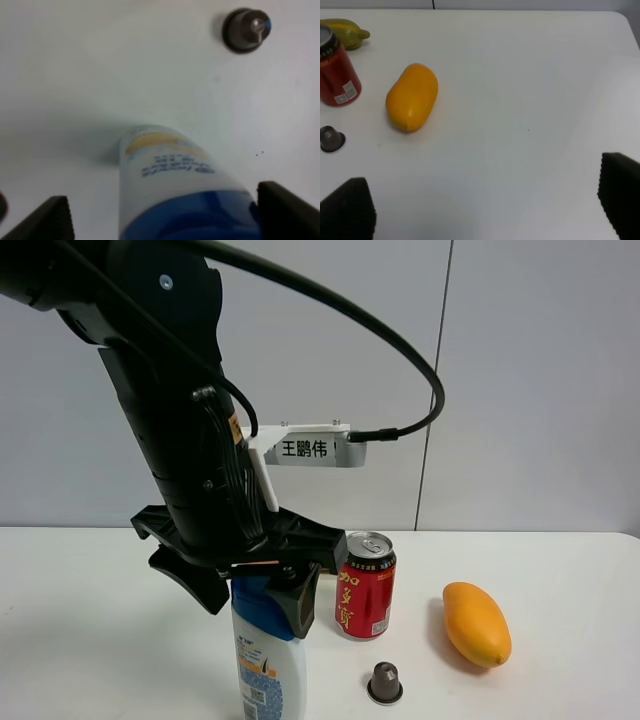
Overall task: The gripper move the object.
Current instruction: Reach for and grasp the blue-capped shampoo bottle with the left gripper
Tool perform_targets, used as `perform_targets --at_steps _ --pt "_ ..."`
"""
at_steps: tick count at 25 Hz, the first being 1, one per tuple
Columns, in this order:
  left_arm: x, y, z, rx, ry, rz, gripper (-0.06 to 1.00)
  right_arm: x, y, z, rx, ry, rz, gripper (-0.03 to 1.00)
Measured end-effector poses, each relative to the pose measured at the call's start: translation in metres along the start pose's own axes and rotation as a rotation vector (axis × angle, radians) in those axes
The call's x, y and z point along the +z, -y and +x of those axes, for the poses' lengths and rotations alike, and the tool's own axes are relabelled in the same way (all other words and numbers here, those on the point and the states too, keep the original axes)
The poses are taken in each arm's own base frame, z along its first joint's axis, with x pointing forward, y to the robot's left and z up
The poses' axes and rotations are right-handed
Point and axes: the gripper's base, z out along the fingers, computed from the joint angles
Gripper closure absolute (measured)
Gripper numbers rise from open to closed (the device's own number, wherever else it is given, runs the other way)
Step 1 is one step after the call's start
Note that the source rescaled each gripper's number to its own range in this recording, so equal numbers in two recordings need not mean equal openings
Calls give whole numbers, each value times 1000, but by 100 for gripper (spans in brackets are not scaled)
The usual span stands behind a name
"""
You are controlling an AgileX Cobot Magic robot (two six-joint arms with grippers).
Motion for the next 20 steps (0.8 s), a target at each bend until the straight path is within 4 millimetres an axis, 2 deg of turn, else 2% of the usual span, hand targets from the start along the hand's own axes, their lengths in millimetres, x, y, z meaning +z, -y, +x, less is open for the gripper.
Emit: perform_targets --at_steps 20 --pt "20 -1 0 2 -33 -19 46 0 0 0 0 0 0 -3"
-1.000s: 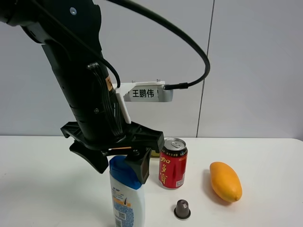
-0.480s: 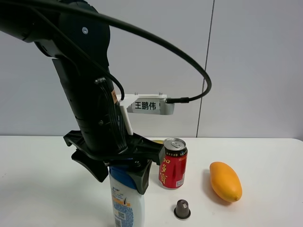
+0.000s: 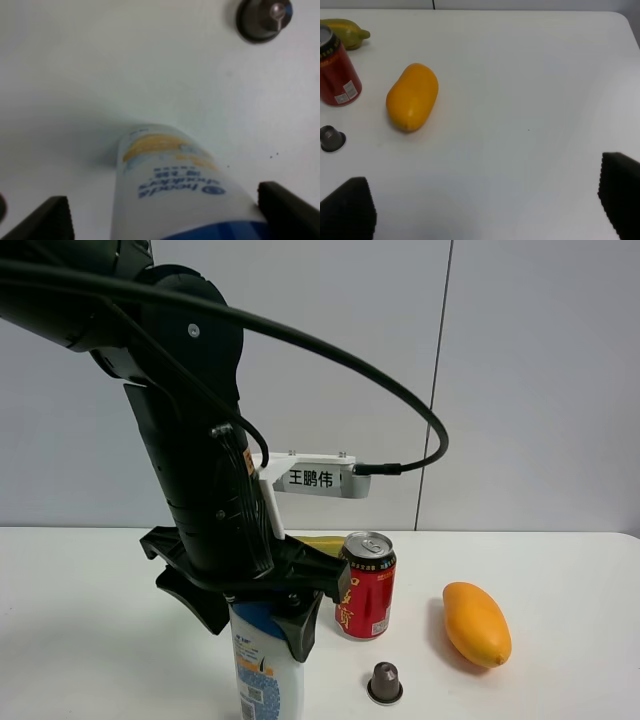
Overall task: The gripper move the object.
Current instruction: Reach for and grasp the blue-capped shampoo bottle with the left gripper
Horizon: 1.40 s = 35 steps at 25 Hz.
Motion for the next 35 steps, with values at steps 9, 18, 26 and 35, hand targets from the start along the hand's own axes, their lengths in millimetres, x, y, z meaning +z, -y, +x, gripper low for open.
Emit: perform_targets --at_steps 9,18,26,35 --pt "0 0 0 5 2 -2 46 0 0 0 0 0 0 -3" --pt "6 -1 0 5 -11 -8 46 0 0 0 0 0 0 -3" --pt "13 -1 0 11 -29 -16 46 0 0 0 0 0 0 -3" --pt "13 -1 0 16 -29 -16 46 0 0 0 0 0 0 -3"
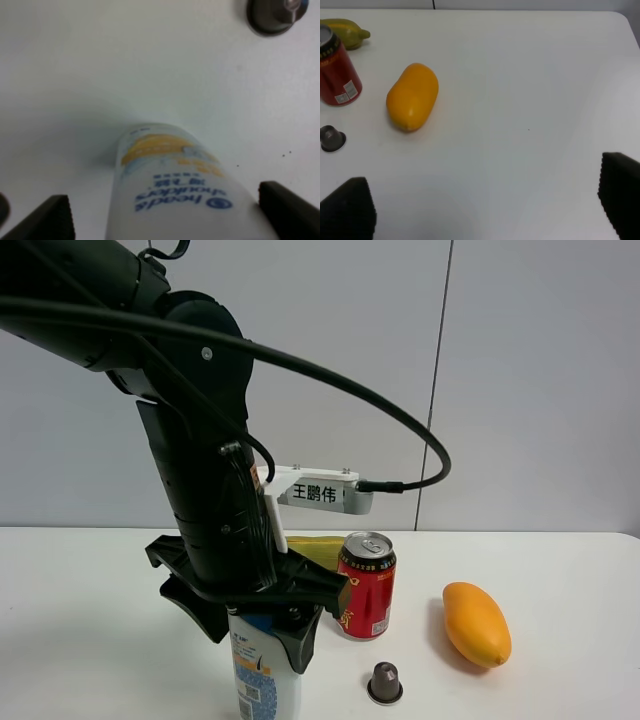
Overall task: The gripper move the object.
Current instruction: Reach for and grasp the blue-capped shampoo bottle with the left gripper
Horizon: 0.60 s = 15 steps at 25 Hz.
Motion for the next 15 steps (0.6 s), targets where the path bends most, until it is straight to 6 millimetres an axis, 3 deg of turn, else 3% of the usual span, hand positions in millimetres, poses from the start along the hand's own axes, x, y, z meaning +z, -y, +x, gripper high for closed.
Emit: perform_targets --at_steps 3,4,7,15 --pt "0 0 0 0 0 0 50 0 0 0 0 0 0 -3" --pt "0 0 0 -1 0 1 58 0 0 0 0 0 0 -3" --pt "0 1 -1 -1 2 4 94 0 0 0 0 0 0 -3" --pt "-1 1 -1 0 4 3 94 0 0 0 0 0 0 -3"
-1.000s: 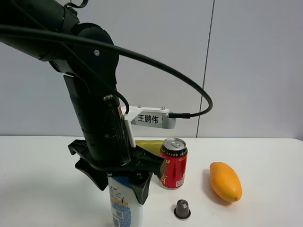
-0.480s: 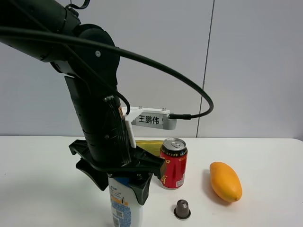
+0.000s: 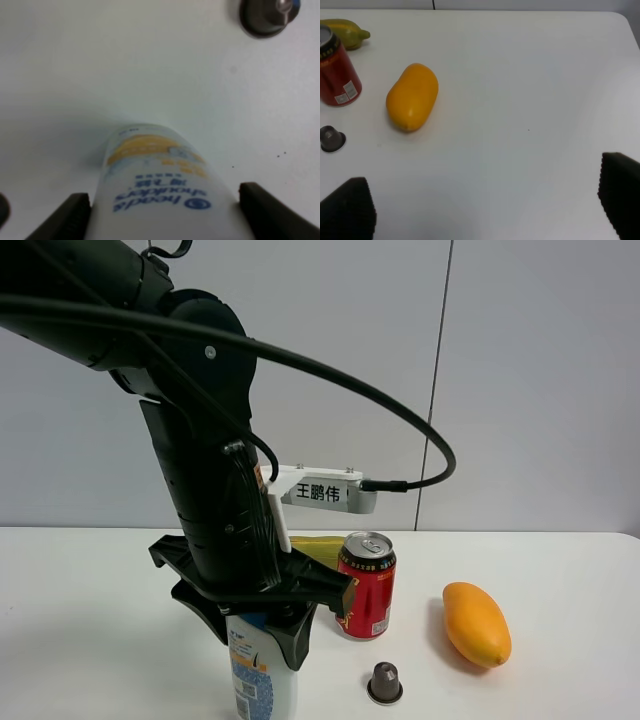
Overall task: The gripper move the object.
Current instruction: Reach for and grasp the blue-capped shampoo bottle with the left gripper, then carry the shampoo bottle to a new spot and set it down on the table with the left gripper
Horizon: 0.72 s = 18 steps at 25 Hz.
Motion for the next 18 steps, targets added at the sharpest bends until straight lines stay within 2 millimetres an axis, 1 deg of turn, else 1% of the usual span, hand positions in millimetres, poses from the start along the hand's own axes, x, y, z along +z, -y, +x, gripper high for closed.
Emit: perform_targets --at_steps 18 --pt "0 -1 2 2 -25 -10 94 0 0 0 0 0 0 -3"
